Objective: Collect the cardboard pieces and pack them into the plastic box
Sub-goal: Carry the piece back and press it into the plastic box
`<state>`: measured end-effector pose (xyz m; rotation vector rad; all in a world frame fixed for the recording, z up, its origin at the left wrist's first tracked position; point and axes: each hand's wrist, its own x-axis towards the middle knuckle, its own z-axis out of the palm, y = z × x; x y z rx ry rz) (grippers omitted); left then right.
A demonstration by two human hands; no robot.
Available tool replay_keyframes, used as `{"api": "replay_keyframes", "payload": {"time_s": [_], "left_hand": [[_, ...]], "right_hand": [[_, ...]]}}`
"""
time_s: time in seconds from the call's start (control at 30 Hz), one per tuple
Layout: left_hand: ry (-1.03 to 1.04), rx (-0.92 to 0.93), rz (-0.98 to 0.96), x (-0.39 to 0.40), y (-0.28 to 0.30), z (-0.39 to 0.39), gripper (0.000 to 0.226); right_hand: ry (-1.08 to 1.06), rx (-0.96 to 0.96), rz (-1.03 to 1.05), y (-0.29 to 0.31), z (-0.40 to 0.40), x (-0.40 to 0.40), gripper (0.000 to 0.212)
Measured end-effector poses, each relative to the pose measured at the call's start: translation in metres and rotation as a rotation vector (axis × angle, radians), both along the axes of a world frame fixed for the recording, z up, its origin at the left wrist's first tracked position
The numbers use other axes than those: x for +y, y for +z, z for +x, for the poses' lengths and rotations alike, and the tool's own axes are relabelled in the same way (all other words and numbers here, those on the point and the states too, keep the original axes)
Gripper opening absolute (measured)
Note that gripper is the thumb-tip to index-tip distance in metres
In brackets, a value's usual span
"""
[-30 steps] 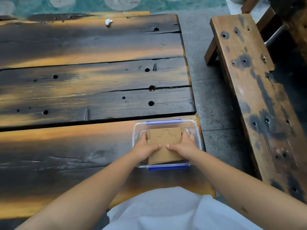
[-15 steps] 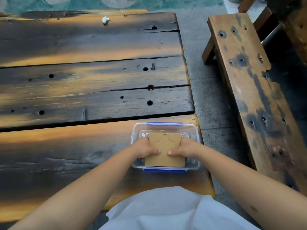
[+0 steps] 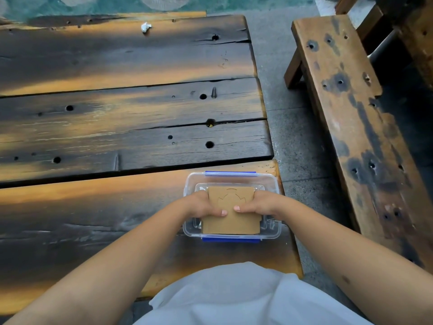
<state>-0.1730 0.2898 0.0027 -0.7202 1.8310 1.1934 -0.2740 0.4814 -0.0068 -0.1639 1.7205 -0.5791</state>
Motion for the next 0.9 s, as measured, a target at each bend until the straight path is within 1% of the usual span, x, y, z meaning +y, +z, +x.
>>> {"api": "replay_keyframes", "payload": {"time_s": [0.03, 0.13, 0.17, 0.2, 0.23, 0.3, 0.33, 0.4, 0.47, 0.53, 0.63, 0.7, 0.77, 0.9], "left_hand": [[0.038, 0.050, -0.008, 0.001, 0.001, 0.000, 0.067], [0.086, 0.221, -0.028, 0.001, 0.003, 0.000, 0.079], [0.072, 0.260, -0.049, 0.001, 0.003, -0.002, 0.082], [0.067, 0.288, -0.085, 0.000, 0.002, -0.004, 0.085], [0.086, 0.311, -0.125, -0.001, 0.001, -0.007, 0.086], [0.115, 0.356, -0.194, -0.003, 0.001, -0.018, 0.082], [0.078, 0.377, -0.230, -0.004, 0.001, -0.024, 0.076], [-0.087, 0.367, -0.285, -0.007, 0.001, -0.036, 0.069], [-0.295, 0.304, -0.344, -0.008, 0.003, -0.047, 0.071], [-0.483, 0.268, -0.391, -0.009, 0.004, -0.056, 0.073], [-0.593, 0.251, -0.388, -0.013, 0.005, -0.064, 0.075], [-0.630, 0.256, -0.370, -0.018, 0.005, -0.066, 0.070], [-0.645, 0.259, -0.340, -0.023, 0.005, -0.067, 0.065], [-0.658, 0.242, -0.314, -0.024, 0.005, -0.068, 0.069]], "right_hand": [[-0.030, 0.029, -0.001, -0.001, 0.001, 0.001, 0.094], [-0.202, 0.122, -0.046, -0.003, 0.002, 0.004, 0.112], [-0.253, 0.155, -0.095, -0.004, 0.002, 0.004, 0.110], [-0.280, 0.208, -0.137, -0.004, 0.000, 0.002, 0.103], [-0.272, 0.280, -0.158, -0.002, -0.003, 0.001, 0.098], [-0.161, 0.390, -0.152, 0.002, -0.013, -0.007, 0.102], [-0.068, 0.408, -0.135, 0.004, -0.020, -0.012, 0.106], [0.150, 0.418, -0.104, 0.006, -0.032, -0.019, 0.105], [0.352, 0.397, -0.073, 0.006, -0.042, -0.024, 0.098], [0.478, 0.354, -0.035, 0.003, -0.048, -0.026, 0.096], [0.515, 0.356, -0.042, 0.002, -0.052, -0.027, 0.086], [0.499, 0.354, -0.069, 0.002, -0.054, -0.028, 0.081], [0.503, 0.361, -0.075, 0.001, -0.054, -0.029, 0.078], [0.520, 0.355, -0.048, 0.000, -0.056, -0.030, 0.072]]}}
